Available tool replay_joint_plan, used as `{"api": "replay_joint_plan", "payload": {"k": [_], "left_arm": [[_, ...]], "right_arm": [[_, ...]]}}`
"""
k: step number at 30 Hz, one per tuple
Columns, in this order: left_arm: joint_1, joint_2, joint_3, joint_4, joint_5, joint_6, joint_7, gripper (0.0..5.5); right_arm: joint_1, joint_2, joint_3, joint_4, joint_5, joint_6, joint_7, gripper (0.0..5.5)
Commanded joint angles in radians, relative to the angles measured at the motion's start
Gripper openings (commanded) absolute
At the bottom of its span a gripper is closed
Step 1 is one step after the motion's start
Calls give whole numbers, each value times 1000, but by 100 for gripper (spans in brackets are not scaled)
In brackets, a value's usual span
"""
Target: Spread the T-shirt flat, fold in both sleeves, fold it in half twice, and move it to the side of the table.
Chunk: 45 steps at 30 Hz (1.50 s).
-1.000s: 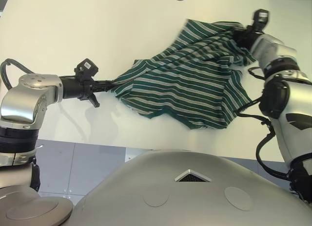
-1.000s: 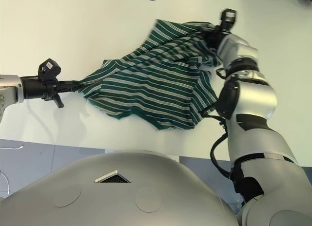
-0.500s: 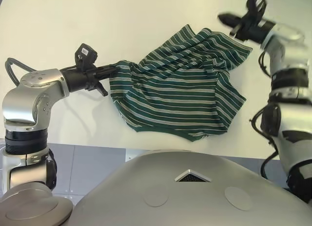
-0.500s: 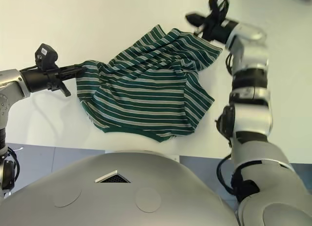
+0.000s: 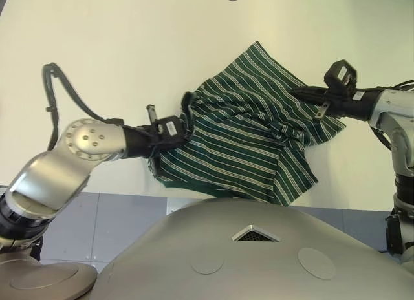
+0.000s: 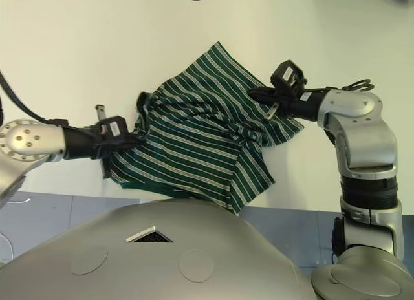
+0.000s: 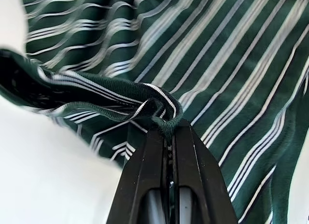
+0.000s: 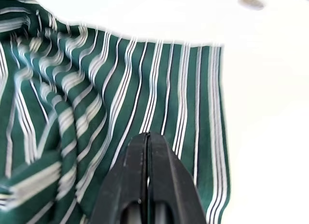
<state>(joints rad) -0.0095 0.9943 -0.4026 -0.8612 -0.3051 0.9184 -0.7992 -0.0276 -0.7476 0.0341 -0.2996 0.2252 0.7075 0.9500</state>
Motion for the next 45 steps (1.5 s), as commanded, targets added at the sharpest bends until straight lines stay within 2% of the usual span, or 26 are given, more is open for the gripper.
{"api": "replay_joint_plan", "payload": {"k": [1, 4, 7, 9, 11, 14, 18, 21, 23, 25, 28, 31, 35, 38, 40, 43, 45], "left_arm": [[-107, -51, -217, 82, 165, -27, 21, 26], [-121, -101, -221, 107, 173, 5, 43, 72], [-130, -65, -38, 97, 57, 16, -31, 72], [-159, -41, 36, 90, 6, -5, -87, 72], [-162, -49, 90, 62, -35, 4, -97, 72], [-184, -90, 112, 73, -63, 11, -85, 72], [-224, -201, 105, 157, -40, 11, 11, 72], [-297, -255, 86, 242, -42, -1, 12, 72], [-341, -268, 67, 291, -36, -9, -2, 72], [-341, -281, 77, 306, -40, -8, 7, 72], [-239, -303, 91, 294, -2, -24, 93, 72], [-137, -372, 95, 305, 39, -58, 209, 72], [-115, -445, 106, 445, 92, -172, 282, 72], [-232, -482, 118, 673, 102, -273, 252, 72], [-390, -528, 117, 944, 110, -387, 181, 72], [-570, -587, 106, 1300, 139, -542, 77, 12], [-647, -633, 117, 1499, 150, -628, 21, 2]], "right_arm": [[-58, -35, 81, 81, -61, -52, 5, 0], [-95, -49, 173, 193, -158, -147, 0, 0], [-266, 19, 321, 506, -310, -342, -2, 0], [-461, 122, 384, 861, -405, -501, -73, 0], [-650, 231, 398, 1165, -456, -609, -175, 0], [-817, 313, 394, 1416, -490, -687, -314, 0], [-904, 361, 383, 1579, -531, -745, -463, 0], [-909, 348, 357, 1643, -563, -777, -588, 0], [-935, 329, 284, 1654, -526, -786, -679, 0], [-991, 316, 165, 1644, -440, -802, -717, 0], [-1030, 329, 24, 1550, -292, -873, -548, 0], [-833, 290, -26, 1199, -134, -661, -280, 0], [-449, 191, -39, 621, 56, -228, -110, 0], [-400, 204, -40, 498, 109, -105, -99, 0], [-408, 225, -31, 474, 105, -73, -127, 0], [-396, 226, -54, 470, 93, -62, -167, 0], [-374, 213, -79, 478, 90, -64, -190, 0]]}}
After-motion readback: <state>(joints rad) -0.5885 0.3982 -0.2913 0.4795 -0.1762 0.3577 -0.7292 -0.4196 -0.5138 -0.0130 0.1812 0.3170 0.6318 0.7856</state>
